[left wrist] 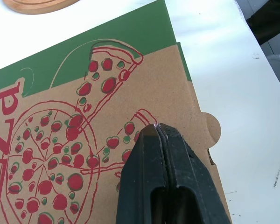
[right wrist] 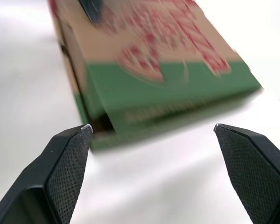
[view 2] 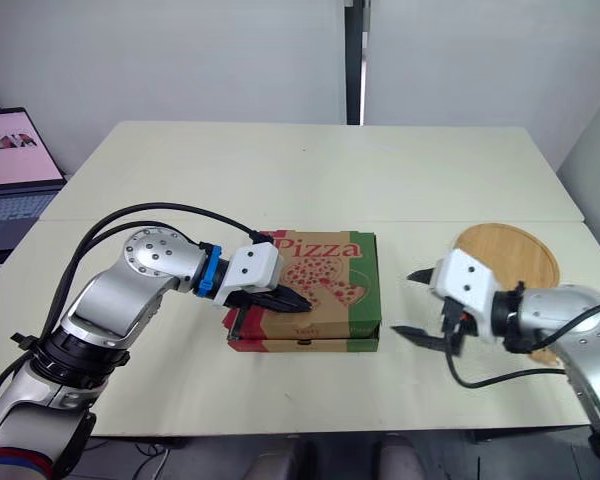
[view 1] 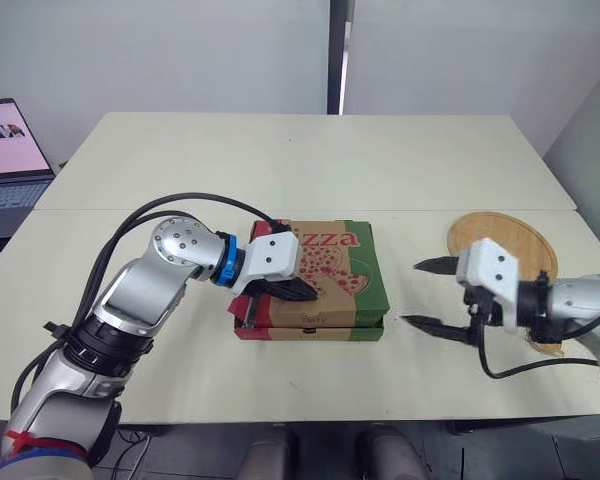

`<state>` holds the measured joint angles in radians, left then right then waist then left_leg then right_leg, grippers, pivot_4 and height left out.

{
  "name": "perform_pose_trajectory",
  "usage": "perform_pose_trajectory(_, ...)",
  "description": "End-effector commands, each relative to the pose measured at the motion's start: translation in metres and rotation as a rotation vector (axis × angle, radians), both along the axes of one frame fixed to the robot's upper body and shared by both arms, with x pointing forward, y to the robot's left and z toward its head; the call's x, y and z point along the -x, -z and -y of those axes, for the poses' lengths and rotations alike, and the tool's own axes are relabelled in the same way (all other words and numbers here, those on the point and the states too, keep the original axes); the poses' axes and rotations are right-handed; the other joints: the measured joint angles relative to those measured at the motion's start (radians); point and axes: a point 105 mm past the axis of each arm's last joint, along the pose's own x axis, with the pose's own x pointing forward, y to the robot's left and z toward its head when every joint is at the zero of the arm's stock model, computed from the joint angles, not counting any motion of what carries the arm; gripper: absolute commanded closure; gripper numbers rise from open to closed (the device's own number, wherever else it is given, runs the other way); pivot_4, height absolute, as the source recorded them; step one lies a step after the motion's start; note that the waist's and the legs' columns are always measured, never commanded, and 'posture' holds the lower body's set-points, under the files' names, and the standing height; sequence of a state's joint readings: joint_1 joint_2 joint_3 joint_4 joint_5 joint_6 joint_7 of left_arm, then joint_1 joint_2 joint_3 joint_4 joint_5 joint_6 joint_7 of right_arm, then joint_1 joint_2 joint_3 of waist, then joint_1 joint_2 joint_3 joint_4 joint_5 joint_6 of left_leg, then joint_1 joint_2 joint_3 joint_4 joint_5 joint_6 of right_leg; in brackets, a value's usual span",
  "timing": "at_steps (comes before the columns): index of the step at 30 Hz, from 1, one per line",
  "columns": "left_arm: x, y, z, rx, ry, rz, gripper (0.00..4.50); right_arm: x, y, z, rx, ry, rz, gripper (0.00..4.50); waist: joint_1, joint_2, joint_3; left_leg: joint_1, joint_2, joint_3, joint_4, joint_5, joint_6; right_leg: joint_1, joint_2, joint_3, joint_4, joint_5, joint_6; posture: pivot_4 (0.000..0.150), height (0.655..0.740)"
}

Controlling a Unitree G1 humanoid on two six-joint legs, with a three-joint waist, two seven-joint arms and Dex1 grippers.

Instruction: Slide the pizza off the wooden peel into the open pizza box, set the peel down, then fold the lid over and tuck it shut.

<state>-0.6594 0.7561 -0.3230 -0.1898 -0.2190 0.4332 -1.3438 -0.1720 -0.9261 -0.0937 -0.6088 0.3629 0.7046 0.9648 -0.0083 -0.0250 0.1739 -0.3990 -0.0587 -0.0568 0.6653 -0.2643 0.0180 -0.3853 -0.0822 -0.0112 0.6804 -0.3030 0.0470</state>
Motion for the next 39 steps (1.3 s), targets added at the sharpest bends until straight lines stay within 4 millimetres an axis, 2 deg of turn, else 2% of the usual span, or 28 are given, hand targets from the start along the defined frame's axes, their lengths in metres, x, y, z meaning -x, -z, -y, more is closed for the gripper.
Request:
perform_pose_trajectory(1, 0.005, 0.009, 0.004, -0.024, 0.025, -0.028, 4.50, -0.011, 0.011, -0.002, 0.072, -0.002, 0.078, 0.61, 0.000, 0.000, 0.000, 0.000, 0.000, 0.001, 0.000, 0.000, 0.000, 0.000, 0.000, 0.000, 0.000, 0.000, 0.000, 0.150, 0.7281)
perform_pose_trajectory(7, 0.005, 0.008, 0.002, -0.024, 0.023, -0.024, 4.50, -0.014, 0.037, -0.026, 0.080, -0.088, 0.070, 2.75, 0.002, 0.000, 0.000, 0.000, 0.000, 0.001, 0.000, 0.000, 0.000, 0.000, 0.000, 0.000, 0.000, 0.000, 0.000, 0.150, 0.7281)
perform_pose_trajectory(11, 0.005, 0.007, 0.001, -0.022, 0.018, -0.024, 4.50, -0.013, 0.031, -0.041, 0.004, -0.132, 0.072, 4.26, 0.002, 0.000, 0.000, 0.000, 0.000, 0.000, 0.000, 0.000, -0.001, 0.000, 0.000, 0.000, 0.000, 0.000, 0.000, 0.150, 0.7281)
perform_pose_trajectory(12, 0.005, 0.007, 0.001, -0.022, 0.017, -0.023, 4.50, -0.012, 0.028, -0.044, -0.014, -0.143, 0.068, 4.49, 0.002, 0.000, 0.000, 0.000, 0.000, 0.000, 0.000, 0.000, -0.001, 0.000, 0.000, 0.000, 0.000, 0.000, 0.000, 0.150, 0.7281)
perform_pose_trajectory(19, 0.004, 0.006, 0.000, -0.017, 0.006, -0.019, 4.50, -0.002, 0.016, -0.062, -0.127, -0.190, 0.004, 4.49, 0.002, 0.000, 0.000, 0.000, 0.000, 0.000, 0.000, 0.000, -0.001, -0.001, 0.000, 0.000, 0.000, 0.000, 0.000, 0.150, 0.7281)
perform_pose_trajectory(24, 0.002, 0.004, -0.004, -0.016, 0.000, -0.017, 4.50, 0.000, 0.020, -0.062, -0.103, -0.187, -0.010, 4.49, 0.002, 0.000, 0.000, 0.000, 0.000, 0.000, 0.000, 0.000, 0.000, -0.001, 0.000, 0.000, 0.000, 0.000, 0.000, 0.150, 0.7281)
perform_pose_trajectory(29, -0.002, 0.003, -0.012, -0.022, -0.004, -0.023, 4.50, -0.002, 0.024, -0.045, -0.013, -0.162, 0.020, 4.49, 0.002, 0.000, 0.000, 0.000, 0.000, 0.000, 0.000, 0.000, 0.000, -0.001, 0.000, 0.000, 0.000, 0.000, 0.000, 0.150, 0.7281)
perform_pose_trajectory(34, 0.001, 0.004, -0.013, -0.028, -0.003, -0.029, 4.50, -0.006, 0.005, -0.025, 0.010, -0.132, 0.067, 4.49, 0.003, 0.000, 0.000, -0.001, 0.000, 0.000, 0.000, 0.000, 0.000, -0.001, 0.000, 0.000, 0.000, 0.000, 0.000, 0.150, 0.7281)
perform_pose_trajectory(36, 0.001, 0.004, -0.013, -0.028, -0.003, -0.030, 4.50, -0.006, -0.006, -0.032, -0.034, -0.152, 0.091, 4.49, 0.001, 0.000, 0.000, 0.000, 0.000, 0.000, 0.000, 0.000, 0.000, -0.001, 0.000, 0.000, 0.000, 0.000, 0.000, 0.150, 0.7281)
perform_pose_trajectory(39, 0.000, 0.004, -0.013, -0.029, -0.004, -0.028, 4.50, -0.001, -0.011, -0.054, -0.097, -0.209, 0.097, 4.49, -0.001, 0.000, 0.000, 0.000, 0.001, 0.000, 0.000, 0.000, 0.000, -0.001, 0.000, 0.000, 0.000, 0.000, 0.000, 0.150, 0.7281)
